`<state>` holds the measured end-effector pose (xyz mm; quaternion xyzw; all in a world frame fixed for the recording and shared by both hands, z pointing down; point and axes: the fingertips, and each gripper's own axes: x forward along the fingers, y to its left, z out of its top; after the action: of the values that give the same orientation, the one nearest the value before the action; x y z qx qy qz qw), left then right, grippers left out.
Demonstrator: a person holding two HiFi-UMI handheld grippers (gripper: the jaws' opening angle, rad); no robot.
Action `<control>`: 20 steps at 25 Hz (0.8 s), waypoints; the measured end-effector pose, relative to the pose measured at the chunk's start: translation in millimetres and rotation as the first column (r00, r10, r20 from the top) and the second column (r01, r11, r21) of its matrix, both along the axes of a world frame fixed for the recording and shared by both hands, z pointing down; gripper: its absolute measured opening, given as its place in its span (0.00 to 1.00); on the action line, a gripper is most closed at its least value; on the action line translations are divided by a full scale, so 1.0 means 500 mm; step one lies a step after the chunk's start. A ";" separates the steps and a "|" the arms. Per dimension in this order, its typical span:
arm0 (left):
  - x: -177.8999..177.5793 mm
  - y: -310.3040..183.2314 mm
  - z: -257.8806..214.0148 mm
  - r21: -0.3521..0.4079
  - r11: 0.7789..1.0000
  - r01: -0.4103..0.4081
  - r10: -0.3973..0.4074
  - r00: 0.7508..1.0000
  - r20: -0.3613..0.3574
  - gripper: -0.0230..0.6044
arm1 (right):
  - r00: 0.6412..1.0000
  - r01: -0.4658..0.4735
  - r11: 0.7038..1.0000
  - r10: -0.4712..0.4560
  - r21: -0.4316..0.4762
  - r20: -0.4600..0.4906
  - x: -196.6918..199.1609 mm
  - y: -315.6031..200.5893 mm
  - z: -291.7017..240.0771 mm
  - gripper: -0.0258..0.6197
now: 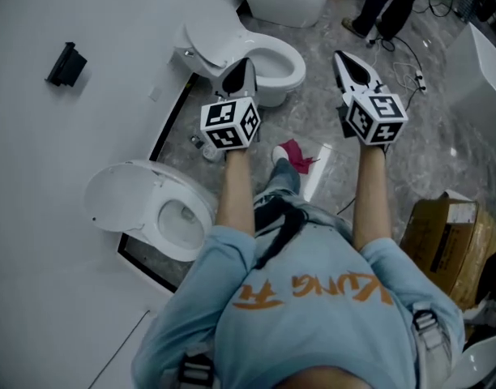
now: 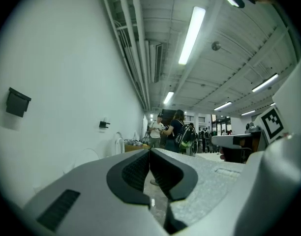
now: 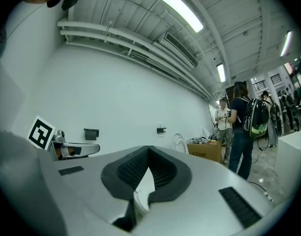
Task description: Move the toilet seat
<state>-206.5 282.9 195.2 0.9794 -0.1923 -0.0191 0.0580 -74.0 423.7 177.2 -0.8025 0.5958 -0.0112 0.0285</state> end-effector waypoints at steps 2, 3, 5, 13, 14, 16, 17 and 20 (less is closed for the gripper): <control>0.058 -0.056 0.019 -0.006 1.000 -0.010 0.011 0.999 0.045 0.04 | 1.000 0.005 1.000 -0.005 -0.021 0.009 0.045 -0.067 0.014 0.04; 0.084 -0.085 0.030 -0.014 1.000 -0.014 0.014 0.998 0.066 0.04 | 1.000 0.008 1.000 -0.008 -0.030 0.022 0.067 -0.101 0.023 0.04; 0.134 -0.149 0.055 -0.036 0.999 -0.013 0.017 0.995 0.103 0.04 | 0.999 0.015 0.999 -0.013 -0.046 0.047 0.114 -0.165 0.038 0.04; 0.301 -0.382 0.172 -0.148 0.989 0.001 0.027 0.981 0.191 0.04 | 0.990 0.050 0.988 -0.030 -0.143 0.138 0.282 -0.407 0.122 0.04; 0.309 -0.402 0.188 -0.166 0.986 0.010 0.024 0.979 0.201 0.04 | 0.989 0.063 0.985 -0.040 -0.164 0.143 0.291 -0.432 0.130 0.04; 0.322 -0.446 0.206 -0.191 0.981 0.036 0.004 0.978 0.206 0.04 | 0.988 0.090 0.978 -0.064 -0.187 0.140 0.310 -0.484 0.131 0.04; 0.328 -0.469 0.211 -0.200 0.979 0.049 -0.008 0.979 0.204 0.04 | 0.988 0.105 0.975 -0.080 -0.194 0.133 0.318 -0.511 0.128 0.04; 0.338 -0.525 0.236 -0.234 0.969 0.079 -0.034 0.981 0.193 0.04 | 0.984 0.151 0.965 -0.127 -0.216 0.122 0.323 -0.577 0.135 0.04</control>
<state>-37.6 20.6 313.2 0.9567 -0.2257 0.0952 0.1570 87.5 135.3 244.8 -0.7549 0.6433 -0.1235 -0.0310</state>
